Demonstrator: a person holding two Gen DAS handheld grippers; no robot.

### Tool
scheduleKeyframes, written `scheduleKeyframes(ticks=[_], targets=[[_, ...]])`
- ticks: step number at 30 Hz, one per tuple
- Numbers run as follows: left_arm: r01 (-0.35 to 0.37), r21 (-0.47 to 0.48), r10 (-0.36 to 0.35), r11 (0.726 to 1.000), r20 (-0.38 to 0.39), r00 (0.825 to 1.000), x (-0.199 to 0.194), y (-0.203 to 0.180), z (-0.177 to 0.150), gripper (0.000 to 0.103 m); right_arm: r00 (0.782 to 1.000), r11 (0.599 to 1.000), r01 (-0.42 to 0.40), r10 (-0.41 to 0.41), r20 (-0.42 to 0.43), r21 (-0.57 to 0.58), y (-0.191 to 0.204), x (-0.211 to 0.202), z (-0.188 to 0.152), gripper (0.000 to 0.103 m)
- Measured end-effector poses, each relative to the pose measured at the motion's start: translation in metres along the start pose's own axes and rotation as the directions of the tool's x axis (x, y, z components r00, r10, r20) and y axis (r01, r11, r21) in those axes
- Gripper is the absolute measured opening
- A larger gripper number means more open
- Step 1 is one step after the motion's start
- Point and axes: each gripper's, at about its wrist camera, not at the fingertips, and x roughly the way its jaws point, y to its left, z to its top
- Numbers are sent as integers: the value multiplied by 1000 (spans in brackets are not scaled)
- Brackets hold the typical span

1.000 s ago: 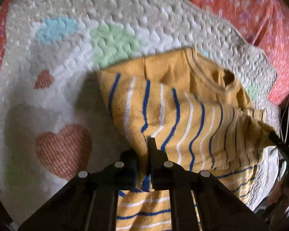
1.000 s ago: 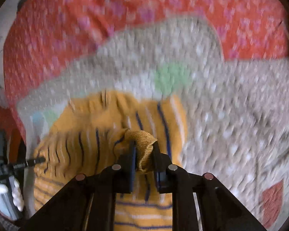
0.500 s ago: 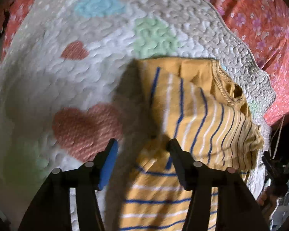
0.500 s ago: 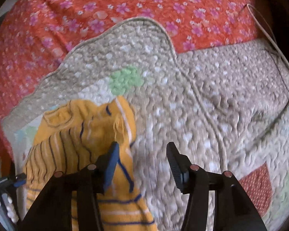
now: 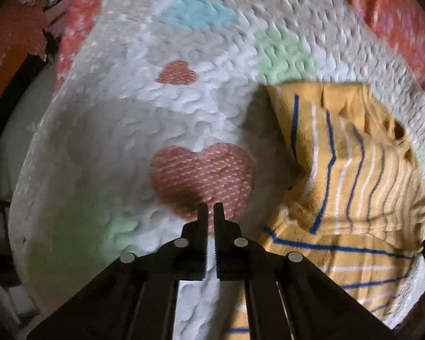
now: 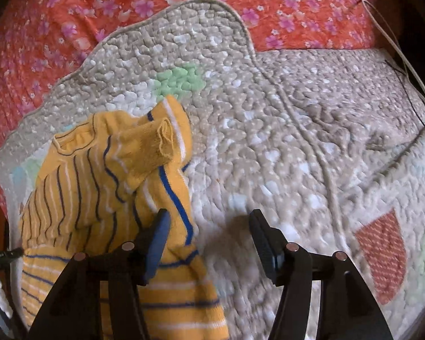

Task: Fold small clothes
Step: 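Grasp the sweater hem with both grippers and fold it toward the collar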

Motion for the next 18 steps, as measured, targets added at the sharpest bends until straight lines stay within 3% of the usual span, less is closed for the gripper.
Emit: scheduleKeyframes(ticks=[2, 4, 6, 11, 15, 18], targets=[[102, -53, -104, 993, -31, 994, -9, 18, -12, 11, 1000, 1000, -27, 27, -14, 6, -7, -12, -13, 62], [174, -74, -178, 982, -46, 983, -20, 32, -36, 40, 997, 998, -66, 67, -45, 22, -15, -24, -33, 63], [219, -50, -221, 975, -56, 974, -31, 35, -70, 50, 992, 994, -96, 99, -79, 43, -23, -33, -59, 63], [269, 29, -267, 963, -75, 961, -43, 12, -140, 53, 978, 987, -135, 147, -148, 85, -39, -48, -121, 64], [353, -2, -350, 935, -153, 924, -41, 4, -187, 53, 964, 975, -177, 199, -175, 134, -41, -58, -154, 64], [344, 19, -337, 939, -150, 929, -41, -4, -217, 56, 945, 962, -204, 242, -218, 182, -43, -57, -176, 64]])
